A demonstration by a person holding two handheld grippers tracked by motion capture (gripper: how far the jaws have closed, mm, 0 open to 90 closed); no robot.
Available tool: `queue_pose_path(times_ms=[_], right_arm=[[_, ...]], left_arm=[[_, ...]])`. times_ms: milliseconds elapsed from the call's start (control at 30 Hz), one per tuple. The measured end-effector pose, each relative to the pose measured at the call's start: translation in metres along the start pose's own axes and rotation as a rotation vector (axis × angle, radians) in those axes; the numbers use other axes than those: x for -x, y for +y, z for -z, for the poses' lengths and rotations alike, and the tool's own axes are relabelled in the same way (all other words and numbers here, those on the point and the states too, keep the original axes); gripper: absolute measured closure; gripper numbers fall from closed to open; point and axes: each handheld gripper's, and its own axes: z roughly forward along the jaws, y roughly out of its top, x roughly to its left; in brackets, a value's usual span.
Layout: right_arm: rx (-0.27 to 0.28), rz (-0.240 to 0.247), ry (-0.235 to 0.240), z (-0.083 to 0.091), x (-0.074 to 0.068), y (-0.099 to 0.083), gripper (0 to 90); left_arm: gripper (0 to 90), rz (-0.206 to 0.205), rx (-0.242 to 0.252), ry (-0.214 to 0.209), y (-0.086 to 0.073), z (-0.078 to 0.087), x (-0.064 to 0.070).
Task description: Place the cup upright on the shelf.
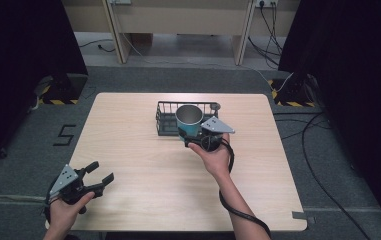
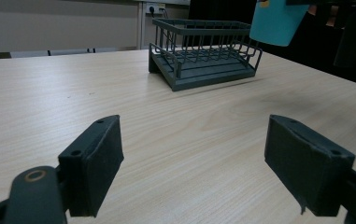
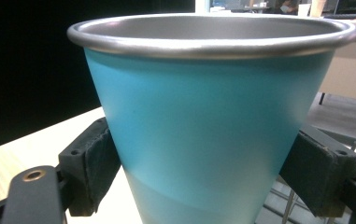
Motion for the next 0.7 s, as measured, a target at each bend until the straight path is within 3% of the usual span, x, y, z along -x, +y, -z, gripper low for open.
queue_pose_path(times_ms=[700], right_arm=[[0.021, -0.015, -0.038, -0.018, 0.014, 0.021, 19.2]], left_arm=[[18.6, 0.006, 0.006, -0.004, 0.0, 0.0, 0.0]])
